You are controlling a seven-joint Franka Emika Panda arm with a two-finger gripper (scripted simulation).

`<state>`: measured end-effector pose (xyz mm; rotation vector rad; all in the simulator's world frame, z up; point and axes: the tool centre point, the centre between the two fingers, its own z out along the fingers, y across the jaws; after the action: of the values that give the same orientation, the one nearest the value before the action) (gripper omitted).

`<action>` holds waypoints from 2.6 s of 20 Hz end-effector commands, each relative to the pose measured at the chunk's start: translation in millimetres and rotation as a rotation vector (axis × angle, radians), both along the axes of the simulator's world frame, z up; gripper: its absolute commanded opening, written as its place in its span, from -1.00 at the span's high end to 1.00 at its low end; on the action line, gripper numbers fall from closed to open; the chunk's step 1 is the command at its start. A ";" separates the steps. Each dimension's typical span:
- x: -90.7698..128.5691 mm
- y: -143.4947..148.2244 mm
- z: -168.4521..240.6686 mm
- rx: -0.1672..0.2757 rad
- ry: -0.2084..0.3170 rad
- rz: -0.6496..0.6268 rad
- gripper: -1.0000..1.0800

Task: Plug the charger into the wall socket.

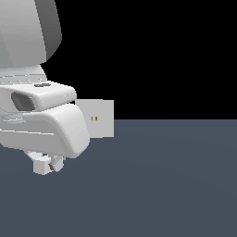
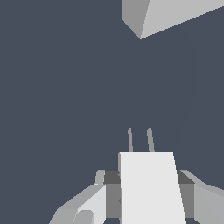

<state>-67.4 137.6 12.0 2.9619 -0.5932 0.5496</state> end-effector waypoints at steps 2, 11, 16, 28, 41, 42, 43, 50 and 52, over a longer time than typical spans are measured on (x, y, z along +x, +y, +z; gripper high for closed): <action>0.3 0.1 -0.4 0.000 0.000 0.000 1.00; -0.3 -1.7 1.9 0.000 -0.001 0.011 1.00; -1.6 -8.8 9.7 0.000 -0.001 0.055 1.00; -2.4 -40.7 44.2 -0.003 -0.006 0.247 1.00; 3.5 -68.5 74.5 -0.004 -0.007 0.414 1.00; 3.9 -70.0 76.1 -0.004 -0.006 0.423 1.00; 4.3 -71.4 77.6 -0.004 -0.006 0.432 1.00; 6.7 -78.3 85.0 -0.002 -0.004 0.476 1.00; 7.2 -79.5 86.2 -0.002 -0.003 0.484 1.00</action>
<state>-60.6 58.7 97.1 3.0987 0.1253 0.5811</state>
